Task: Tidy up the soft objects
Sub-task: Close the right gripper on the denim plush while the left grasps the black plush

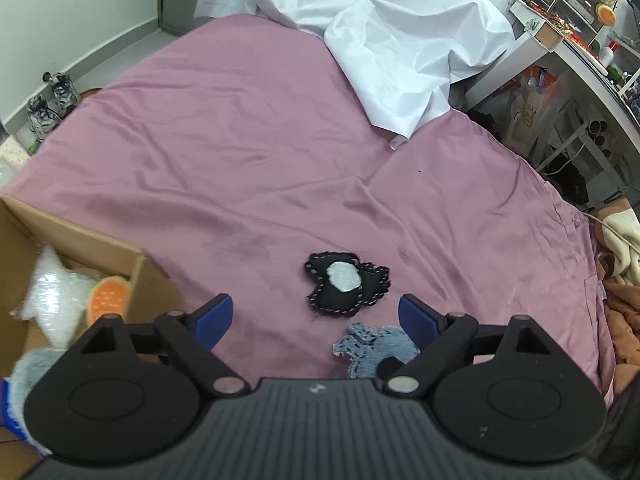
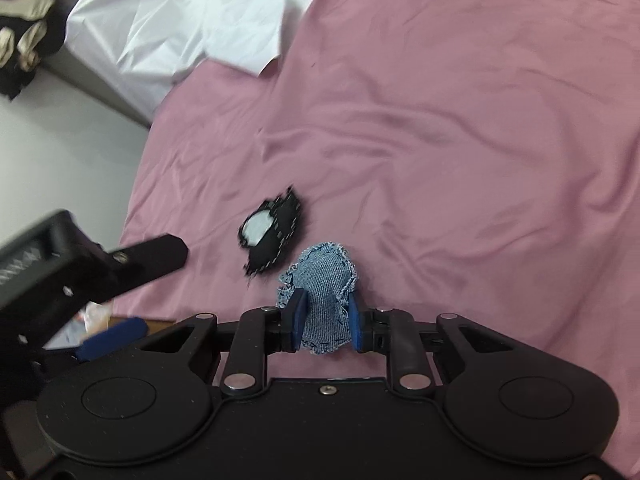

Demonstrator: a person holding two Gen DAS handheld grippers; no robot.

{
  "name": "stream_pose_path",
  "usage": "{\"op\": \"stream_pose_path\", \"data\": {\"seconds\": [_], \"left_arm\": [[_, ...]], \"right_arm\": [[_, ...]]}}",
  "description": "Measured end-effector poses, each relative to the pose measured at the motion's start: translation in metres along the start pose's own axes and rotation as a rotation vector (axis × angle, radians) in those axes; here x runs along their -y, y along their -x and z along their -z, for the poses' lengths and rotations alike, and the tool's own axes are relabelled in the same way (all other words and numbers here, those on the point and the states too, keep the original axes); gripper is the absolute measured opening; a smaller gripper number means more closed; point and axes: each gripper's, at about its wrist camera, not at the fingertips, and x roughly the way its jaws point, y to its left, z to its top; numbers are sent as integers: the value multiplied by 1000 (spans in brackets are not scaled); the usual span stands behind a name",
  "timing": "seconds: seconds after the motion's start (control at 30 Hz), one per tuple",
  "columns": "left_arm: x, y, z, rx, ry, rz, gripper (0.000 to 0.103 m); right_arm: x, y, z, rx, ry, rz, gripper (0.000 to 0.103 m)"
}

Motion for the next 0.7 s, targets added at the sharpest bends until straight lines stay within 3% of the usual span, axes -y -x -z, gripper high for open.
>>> {"op": "stream_pose_path", "data": {"seconds": [0.1, 0.37, 0.7], "left_arm": [[6, -13, -1, -2, -4, 1, 90], [7, -49, -5, -34, 5, -6, 66], [13, -81, -3, -82, 12, -12, 65]], "right_arm": [[9, 4, -4, 28, -42, 23, 22], [20, 0, -11, 61, -109, 42, 22], [24, 4, -11, 68, -120, 51, 22]]}}
